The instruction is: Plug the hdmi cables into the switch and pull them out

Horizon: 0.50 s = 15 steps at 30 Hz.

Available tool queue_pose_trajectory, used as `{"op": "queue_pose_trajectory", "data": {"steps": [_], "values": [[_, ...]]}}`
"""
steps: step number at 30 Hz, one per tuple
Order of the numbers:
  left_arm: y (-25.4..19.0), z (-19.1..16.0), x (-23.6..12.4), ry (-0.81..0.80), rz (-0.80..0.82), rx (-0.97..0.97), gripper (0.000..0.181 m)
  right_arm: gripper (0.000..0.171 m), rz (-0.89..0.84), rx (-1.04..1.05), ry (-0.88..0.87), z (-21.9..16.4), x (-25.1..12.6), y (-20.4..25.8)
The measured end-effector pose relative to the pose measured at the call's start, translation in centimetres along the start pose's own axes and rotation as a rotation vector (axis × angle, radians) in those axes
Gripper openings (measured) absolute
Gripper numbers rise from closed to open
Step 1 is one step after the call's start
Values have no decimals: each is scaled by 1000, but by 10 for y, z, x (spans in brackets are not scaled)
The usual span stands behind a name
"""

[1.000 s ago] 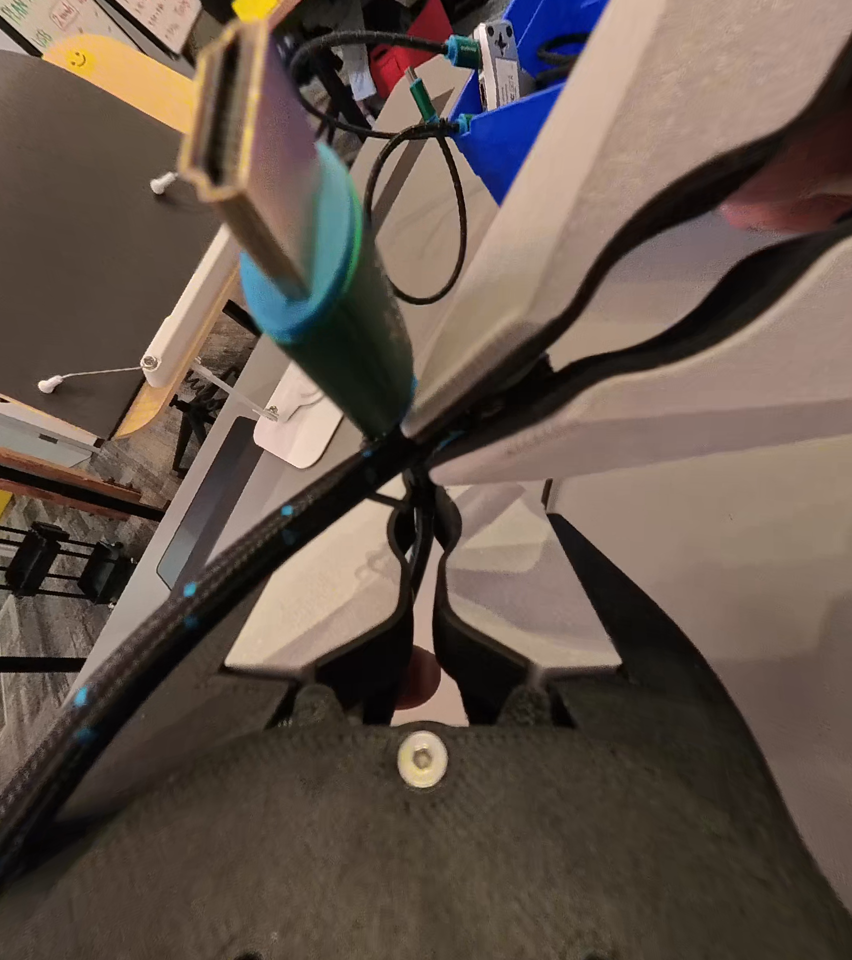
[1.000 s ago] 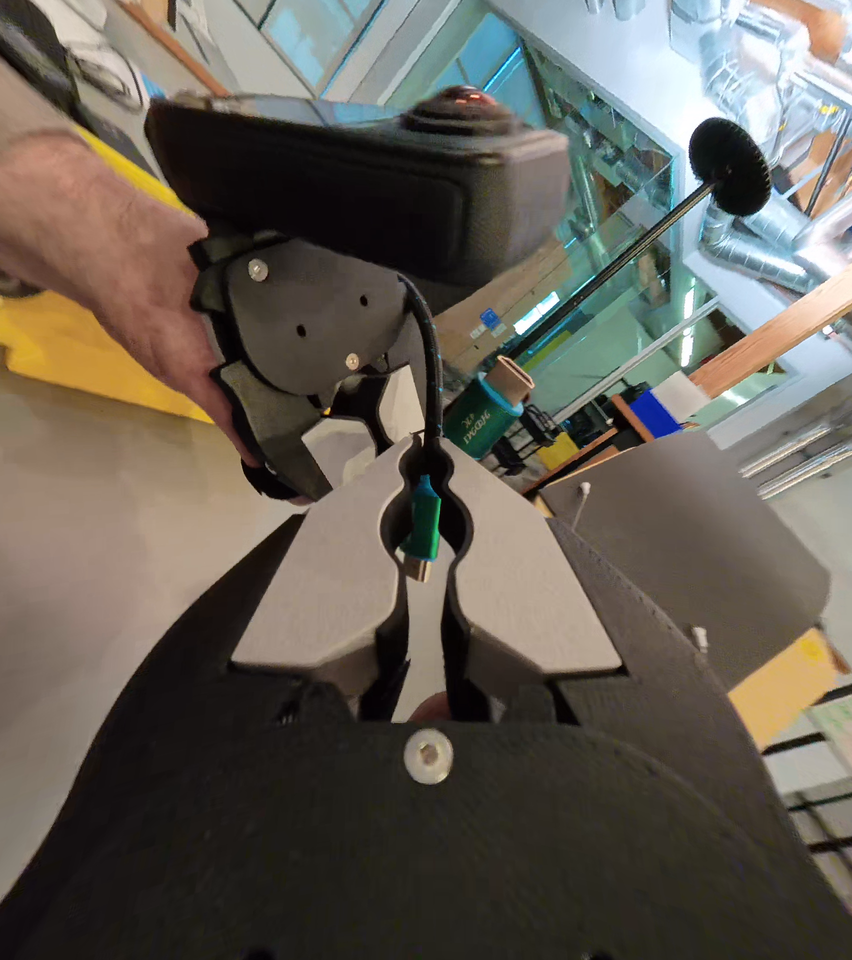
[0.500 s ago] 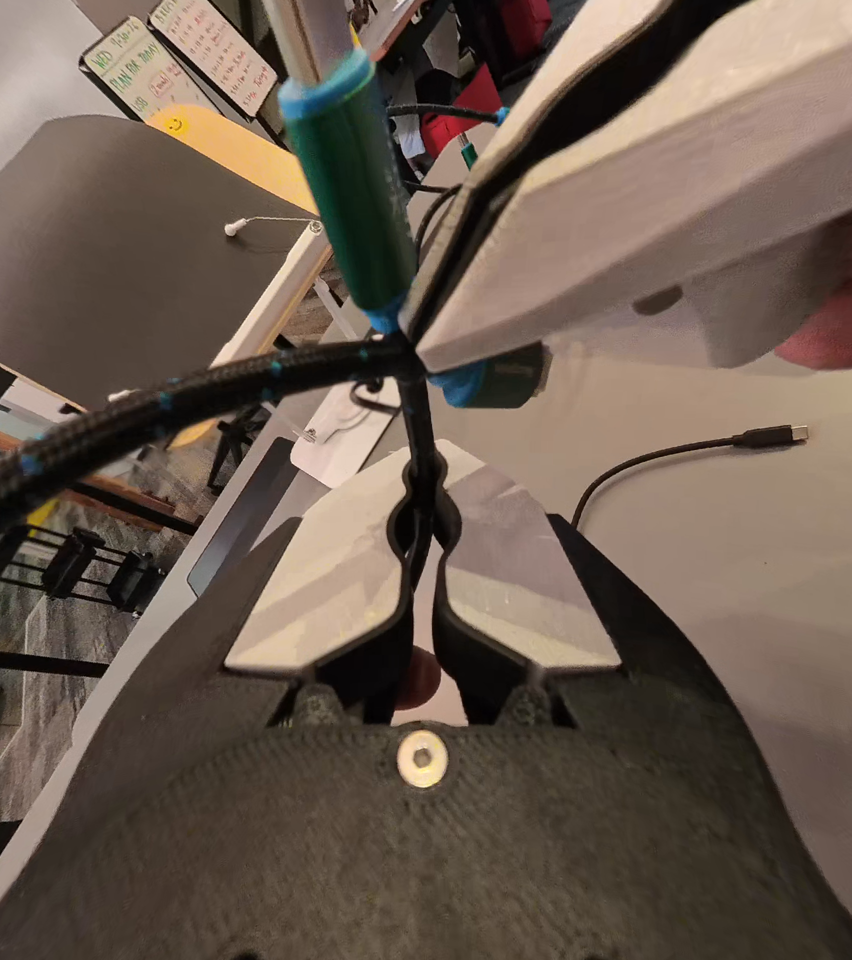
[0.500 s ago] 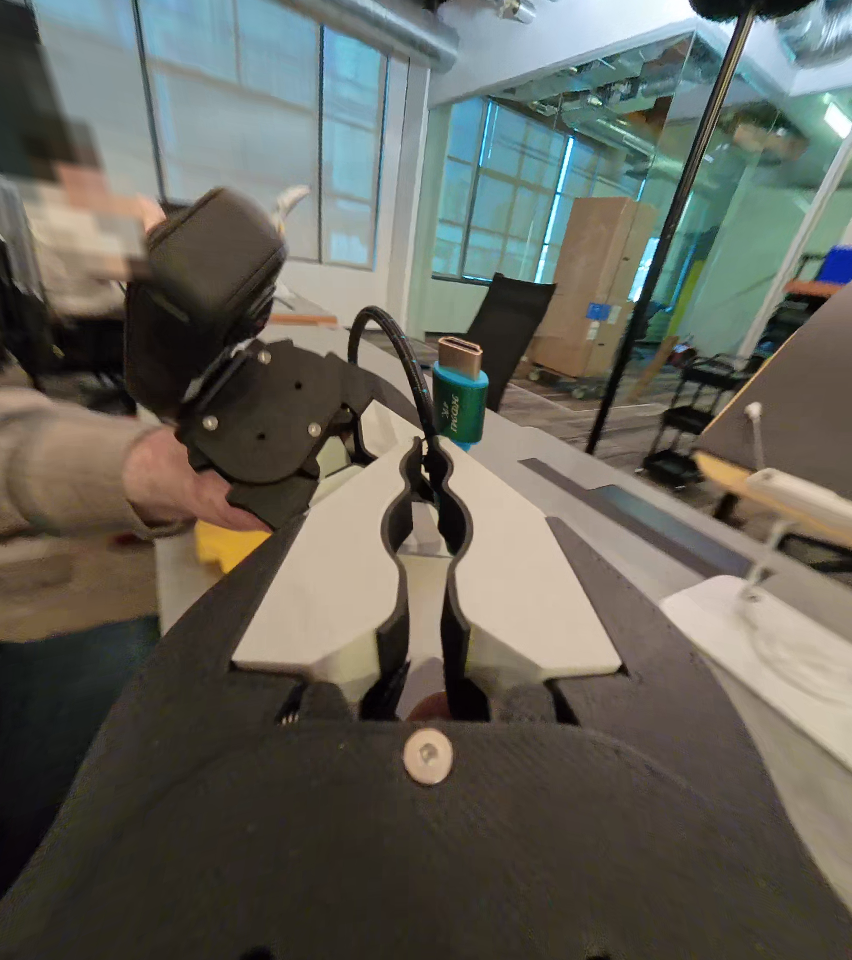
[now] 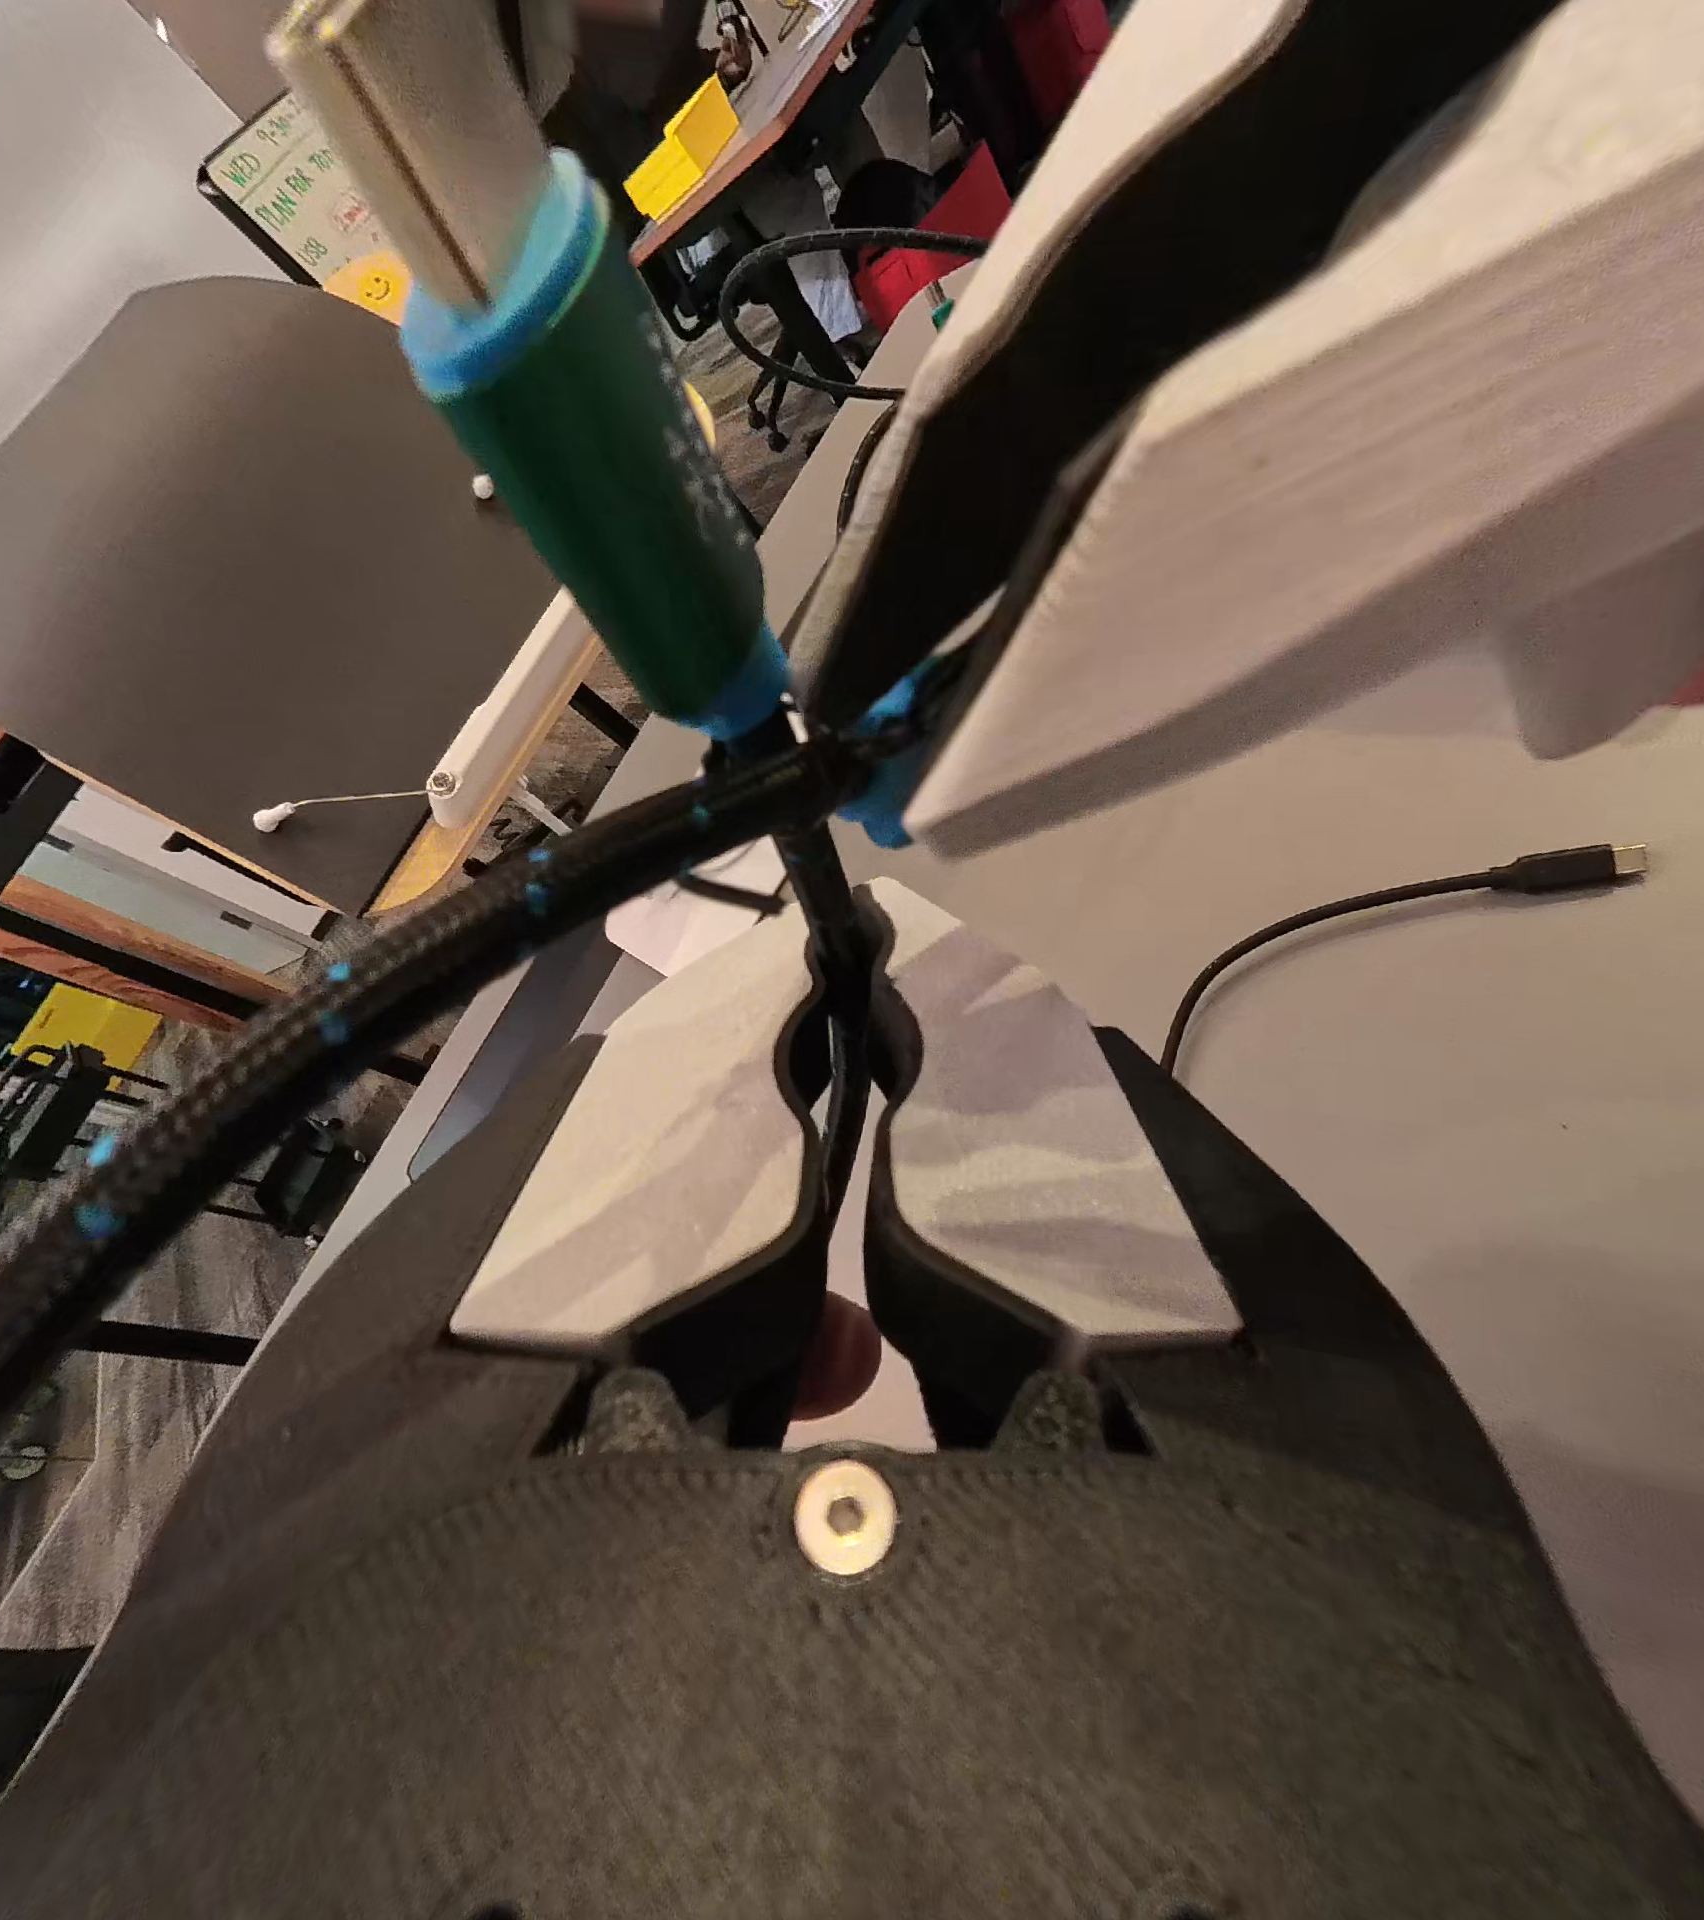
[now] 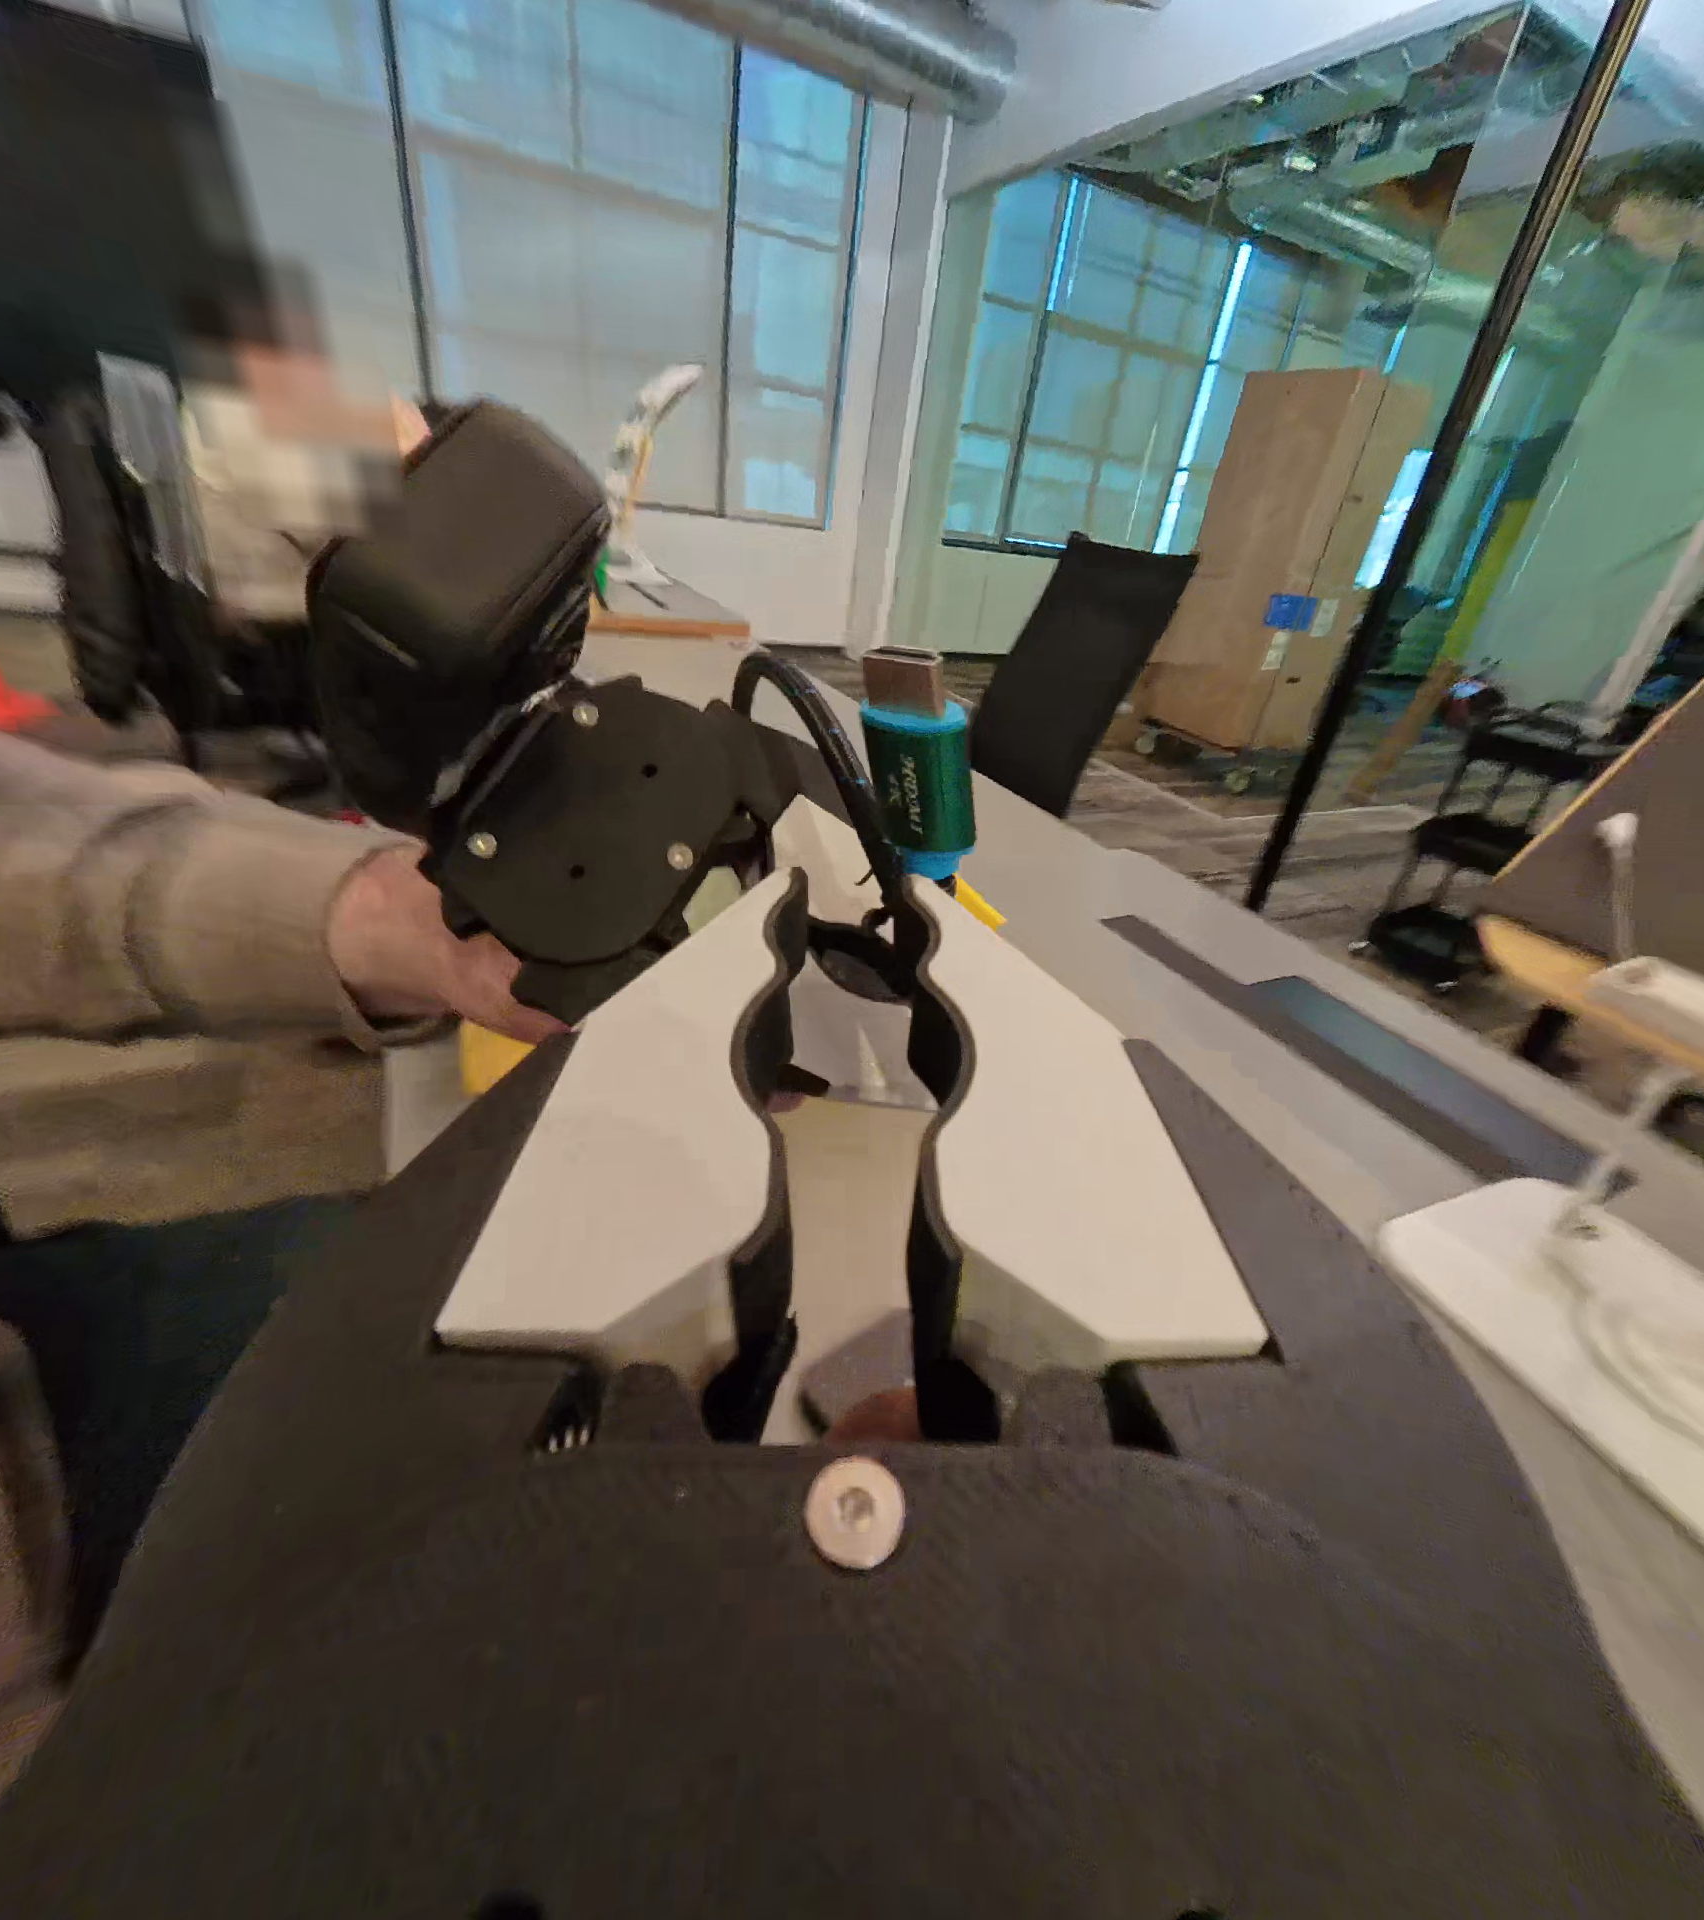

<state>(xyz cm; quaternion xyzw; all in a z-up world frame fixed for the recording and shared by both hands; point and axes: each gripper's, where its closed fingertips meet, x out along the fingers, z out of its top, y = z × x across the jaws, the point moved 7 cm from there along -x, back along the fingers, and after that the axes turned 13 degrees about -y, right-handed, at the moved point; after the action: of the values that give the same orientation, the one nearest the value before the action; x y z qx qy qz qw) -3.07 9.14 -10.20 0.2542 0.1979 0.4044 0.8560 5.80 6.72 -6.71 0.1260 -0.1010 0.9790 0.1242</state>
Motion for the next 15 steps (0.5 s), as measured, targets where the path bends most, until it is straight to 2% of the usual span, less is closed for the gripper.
{"op": "queue_pose_trajectory", "data": {"steps": [8,13,15], "values": [[-2,2,0,6,-3,27,0,19,-47,-542,130,4,-1,10],[-1,2,0,10,0,24,0,13,-37,-719,196,-3,1,17],[-1,2,0,13,-3,23,0,5,-45,-753,194,-2,1,18]]}}
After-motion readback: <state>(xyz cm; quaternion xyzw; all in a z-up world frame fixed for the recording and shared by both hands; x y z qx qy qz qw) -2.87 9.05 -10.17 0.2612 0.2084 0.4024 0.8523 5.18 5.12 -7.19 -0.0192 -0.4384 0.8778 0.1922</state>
